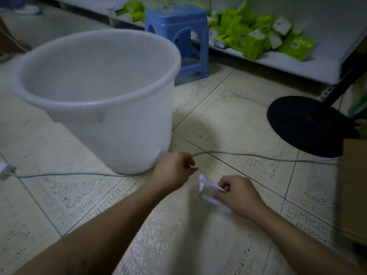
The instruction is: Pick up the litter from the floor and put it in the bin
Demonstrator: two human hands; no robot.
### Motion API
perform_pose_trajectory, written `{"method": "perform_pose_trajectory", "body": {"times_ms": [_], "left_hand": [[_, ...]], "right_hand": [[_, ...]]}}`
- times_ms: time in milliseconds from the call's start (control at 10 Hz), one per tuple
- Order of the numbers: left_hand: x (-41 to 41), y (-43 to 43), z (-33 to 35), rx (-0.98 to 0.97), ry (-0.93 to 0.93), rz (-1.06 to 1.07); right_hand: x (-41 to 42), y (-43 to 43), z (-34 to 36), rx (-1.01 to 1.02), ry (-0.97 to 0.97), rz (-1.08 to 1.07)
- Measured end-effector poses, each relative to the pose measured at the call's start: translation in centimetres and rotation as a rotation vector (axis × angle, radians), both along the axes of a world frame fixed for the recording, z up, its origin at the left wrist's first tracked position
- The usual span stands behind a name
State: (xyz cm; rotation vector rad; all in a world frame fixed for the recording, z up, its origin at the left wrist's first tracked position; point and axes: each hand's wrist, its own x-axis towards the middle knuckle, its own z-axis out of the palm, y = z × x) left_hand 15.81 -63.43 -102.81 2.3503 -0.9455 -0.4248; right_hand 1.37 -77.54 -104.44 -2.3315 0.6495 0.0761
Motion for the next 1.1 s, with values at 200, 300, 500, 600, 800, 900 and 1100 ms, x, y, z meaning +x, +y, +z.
{"method": "perform_pose_trajectory", "body": {"times_ms": [200,300,500,600,800,900,1100], "left_hand": [[4.0,-0.6,11.6,-0.124,-0.327,-0.107],[5.5,-0.6,16.5,-0.11,-0.493,-0.155],[10.4,3.5,22.0,-0.286,-0.606,0.053],[13.9,7.2,22.4,-0.296,-0.566,0.214],[17.5,12.1,21.0,-0.244,-0.423,0.383],[18.1,12.8,20.4,-0.212,-0.348,0.382],[17.5,12.4,19.5,-0.046,-0.398,0.273]], "right_hand": [[3.2,-1.9,7.7,0.041,-0.082,-0.005],[6.0,-1.8,12.4,-0.034,-0.147,-0.001],[12.1,0.1,21.8,-0.044,-0.333,-0.052],[15.3,1.7,24.9,0.026,-0.442,-0.055],[22.7,6.1,26.0,-0.063,-0.445,-0.073],[24.8,7.4,24.2,-0.285,-0.277,-0.055],[24.5,7.4,20.6,-0.654,-0.226,0.023]]}}
